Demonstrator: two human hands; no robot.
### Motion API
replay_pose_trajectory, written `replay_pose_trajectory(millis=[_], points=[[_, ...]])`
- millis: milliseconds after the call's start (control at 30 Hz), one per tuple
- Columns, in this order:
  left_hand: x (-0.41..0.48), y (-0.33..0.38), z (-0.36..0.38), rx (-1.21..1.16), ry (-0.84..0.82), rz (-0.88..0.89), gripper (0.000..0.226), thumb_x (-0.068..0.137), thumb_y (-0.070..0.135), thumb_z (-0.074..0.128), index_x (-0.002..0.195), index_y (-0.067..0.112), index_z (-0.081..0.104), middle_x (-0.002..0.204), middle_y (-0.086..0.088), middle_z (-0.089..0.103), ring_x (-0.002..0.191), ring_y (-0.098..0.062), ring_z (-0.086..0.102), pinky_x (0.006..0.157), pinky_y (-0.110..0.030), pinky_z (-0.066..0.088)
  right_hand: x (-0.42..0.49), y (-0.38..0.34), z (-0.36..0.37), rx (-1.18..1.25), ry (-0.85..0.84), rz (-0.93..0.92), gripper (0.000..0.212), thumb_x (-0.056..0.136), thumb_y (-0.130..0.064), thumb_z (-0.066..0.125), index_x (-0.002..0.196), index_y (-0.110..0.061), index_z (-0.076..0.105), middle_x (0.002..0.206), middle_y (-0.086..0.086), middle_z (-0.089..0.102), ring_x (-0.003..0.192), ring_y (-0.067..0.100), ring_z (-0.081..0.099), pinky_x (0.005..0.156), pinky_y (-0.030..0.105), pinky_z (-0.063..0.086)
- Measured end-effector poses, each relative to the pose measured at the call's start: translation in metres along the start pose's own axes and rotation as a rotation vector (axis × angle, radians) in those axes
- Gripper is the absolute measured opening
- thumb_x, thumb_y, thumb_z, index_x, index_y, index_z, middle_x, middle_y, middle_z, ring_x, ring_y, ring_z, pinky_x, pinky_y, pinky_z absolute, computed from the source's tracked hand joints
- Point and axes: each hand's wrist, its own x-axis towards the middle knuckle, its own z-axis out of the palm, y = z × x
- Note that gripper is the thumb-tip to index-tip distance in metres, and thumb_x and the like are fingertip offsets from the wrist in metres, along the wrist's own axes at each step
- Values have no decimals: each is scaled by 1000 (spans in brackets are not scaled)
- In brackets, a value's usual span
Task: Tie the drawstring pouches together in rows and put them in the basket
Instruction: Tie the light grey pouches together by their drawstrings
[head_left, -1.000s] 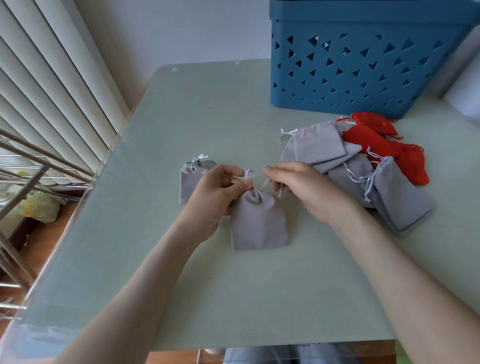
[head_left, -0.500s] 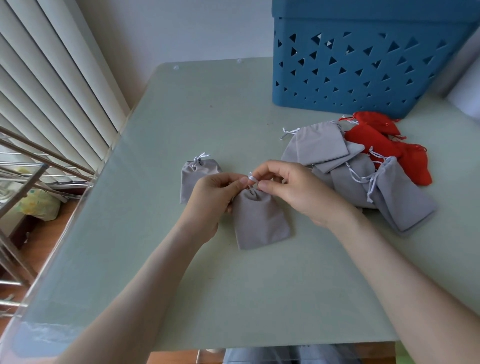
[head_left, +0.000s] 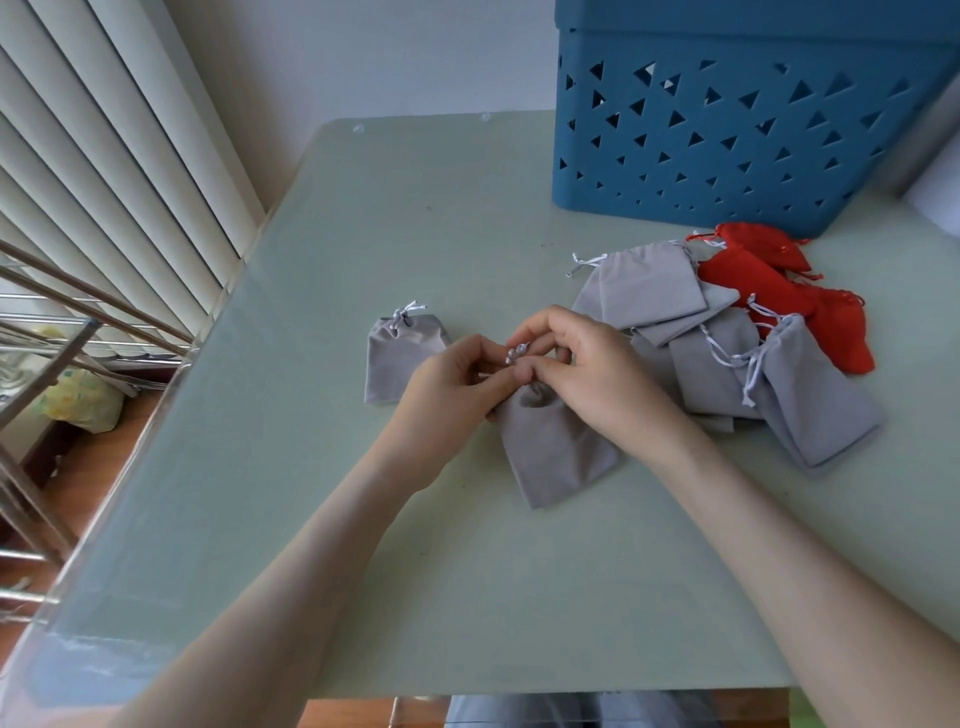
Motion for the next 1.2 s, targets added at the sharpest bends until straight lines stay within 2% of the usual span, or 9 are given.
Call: replay_pose_trajectory(millis=[167,300,533,700,800,867,1000,1067,1200], points=[[1,0,0,-38,40,-15,21,95,18,57,74,11,56,63,4,54,63,-15,41,58,-25,33,-1,-2,1,-39,18,-17,22,83,-11,69,77,-29,58,71,-11,61,58,8,43,62,23,39],[2,7,1,-210,36,-112,28,97,14,51,69,13,52,58,6,52,54,-8,41,54,-19,33,-2,-5,-2,-34,33,-69,20,82,-8,70,75,-23,58,74,-7,67,66,13,58,67,24,44],[4,9,-5,-247,-49,-149,20,96,10,52,79,6,61,69,-3,63,61,-9,57,55,-15,46,-3,-4,0,-90,53,-87,21,81,-10,71,79,-26,57,77,-7,61,67,1,49,67,13,37],[4,8,-6,-268,-42,-85,16,94,6,54,81,7,63,76,-4,66,68,-10,60,63,-16,47,-1,-3,-1,130,-5,65,15,85,-14,69,86,-22,56,76,-4,69,75,6,58,75,23,42],[3,7,-3,-235,9,-28,18,94,5,55,78,11,63,71,3,68,67,-6,60,64,-14,46,-1,-3,-2,282,-86,144,13,88,-7,64,84,-20,64,78,-6,69,76,2,62,77,18,45],[3,5,-2,-180,50,-1,16,93,8,57,79,12,64,74,2,68,71,-7,61,68,-17,46,-2,-3,-2,317,-144,177,12,90,-4,61,90,-14,68,85,-1,71,80,1,63,80,15,47],[2,4,-2,-116,90,22,16,93,16,59,80,13,66,78,-3,68,77,-14,60,77,-31,45,-2,-3,-6,336,-189,231,13,89,-7,62,98,1,68,100,22,69,88,17,57,83,27,41],[1,5,-2,-134,76,17,17,94,15,57,79,12,66,76,-2,68,75,-13,60,75,-28,46,-1,-3,-7,360,-205,238,11,89,-7,62,94,0,69,93,16,67,86,18,54,78,26,39],[0,12,-4,-409,-58,-46,16,92,12,53,79,8,61,71,-2,66,66,-12,61,62,-20,50,1,-4,-10,468,-253,238,12,89,-6,58,84,-12,68,79,-2,67,75,7,59,69,14,45]])
